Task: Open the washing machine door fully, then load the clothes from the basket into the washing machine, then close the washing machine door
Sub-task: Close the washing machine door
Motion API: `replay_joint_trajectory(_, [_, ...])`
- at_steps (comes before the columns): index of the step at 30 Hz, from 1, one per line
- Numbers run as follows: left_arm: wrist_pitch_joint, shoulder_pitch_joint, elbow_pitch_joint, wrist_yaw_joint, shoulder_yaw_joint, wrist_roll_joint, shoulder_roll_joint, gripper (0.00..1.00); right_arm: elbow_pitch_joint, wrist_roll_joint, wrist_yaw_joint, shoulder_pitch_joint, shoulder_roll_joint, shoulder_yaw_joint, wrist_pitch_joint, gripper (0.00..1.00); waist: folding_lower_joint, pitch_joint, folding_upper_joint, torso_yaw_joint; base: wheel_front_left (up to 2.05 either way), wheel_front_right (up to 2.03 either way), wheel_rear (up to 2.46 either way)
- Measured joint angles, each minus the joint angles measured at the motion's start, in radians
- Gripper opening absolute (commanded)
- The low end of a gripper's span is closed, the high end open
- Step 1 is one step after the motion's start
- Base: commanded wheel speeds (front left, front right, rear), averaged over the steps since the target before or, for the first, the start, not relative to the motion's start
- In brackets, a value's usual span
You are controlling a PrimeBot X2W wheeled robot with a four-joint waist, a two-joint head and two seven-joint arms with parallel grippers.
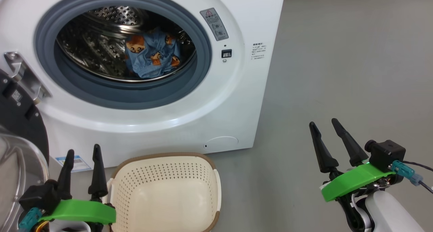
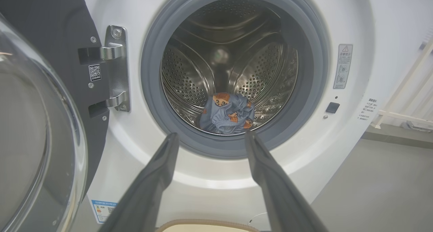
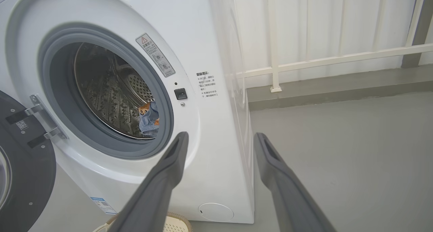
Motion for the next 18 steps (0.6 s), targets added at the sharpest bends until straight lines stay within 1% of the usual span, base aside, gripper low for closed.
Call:
replay_joint_trajectory(10, [0.0,0.0,-0.005,-0.003,0.0,0.001,-0.001,1.0,0.002,0.0,0.0,0.0,0.0,0.003,0.0,1.0,0.0,-0.007,0.0,0.0,-1.46,1.46,0.0])
replay_joint_trajectory(14, [0.0,0.001,-0.005,-0.004,0.0,0.001,-0.001,1.0,0.003,0.0,0.0,0.0,0.0,0.004,0.0,1.0,0.0,-0.006,0.0,0.002,-0.7,0.7,0.0])
replay_joint_trajectory(18, [0.0,0.001,-0.005,-0.004,-0.001,0.001,-0.001,1.0,0.004,0.0,0.0,0.0,0.0,0.004,0.0,1.0,0.0,-0.007,0.0,0.003,-0.17,0.17,0.0])
